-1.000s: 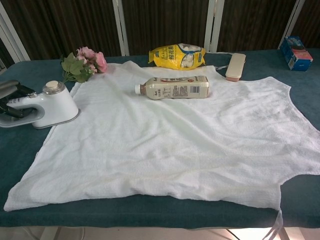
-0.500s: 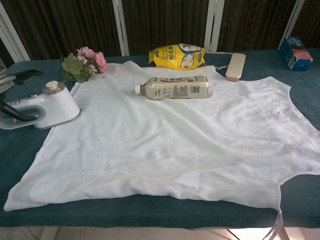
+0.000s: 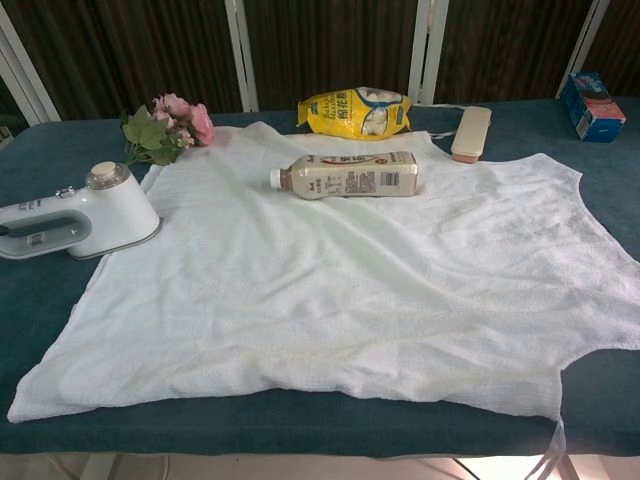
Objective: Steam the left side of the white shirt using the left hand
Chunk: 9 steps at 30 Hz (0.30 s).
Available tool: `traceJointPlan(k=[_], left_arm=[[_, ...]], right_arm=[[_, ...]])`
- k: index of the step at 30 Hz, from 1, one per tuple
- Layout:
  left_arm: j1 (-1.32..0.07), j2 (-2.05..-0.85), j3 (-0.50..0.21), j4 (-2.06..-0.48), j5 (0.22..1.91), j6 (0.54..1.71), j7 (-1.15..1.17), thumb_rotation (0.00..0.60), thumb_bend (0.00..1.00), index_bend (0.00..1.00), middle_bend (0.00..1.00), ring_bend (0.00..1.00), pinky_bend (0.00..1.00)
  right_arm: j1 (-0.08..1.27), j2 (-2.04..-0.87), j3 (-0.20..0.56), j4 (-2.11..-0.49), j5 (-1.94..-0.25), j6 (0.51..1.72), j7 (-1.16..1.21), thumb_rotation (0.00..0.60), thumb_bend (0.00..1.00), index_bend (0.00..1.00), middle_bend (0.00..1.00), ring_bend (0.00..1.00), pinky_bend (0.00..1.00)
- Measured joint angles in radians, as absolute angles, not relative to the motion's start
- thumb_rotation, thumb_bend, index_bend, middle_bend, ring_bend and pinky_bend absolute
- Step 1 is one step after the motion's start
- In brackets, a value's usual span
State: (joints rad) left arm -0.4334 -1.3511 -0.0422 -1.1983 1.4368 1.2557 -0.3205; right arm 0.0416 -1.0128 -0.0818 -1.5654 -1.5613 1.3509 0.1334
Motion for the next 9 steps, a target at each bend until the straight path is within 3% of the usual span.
traceJointPlan(k=[4,9], left_arm=[[-0.31,-1.291,-0.009,-1.43,1.439,1.405,-0.192,0.6,0.0,0.0,0.0,0.0,0.12],[-0.215,-1.269,0.032,-1.48,1.492,1.519,-0.098,0.6,0.0,0.0,0.0,0.0,0.12]], right_arm=[[0.04,-1.018,-0.079,-1.571,-1.561,1.359,0.116,0.6,0.31,0.0,0.0,0.0,0.0],[0.039,-1.02,-0.077,-1.573,-1.562,1.361,0.109,0.6,0.31,0.0,0.0,0.0,0.0]])
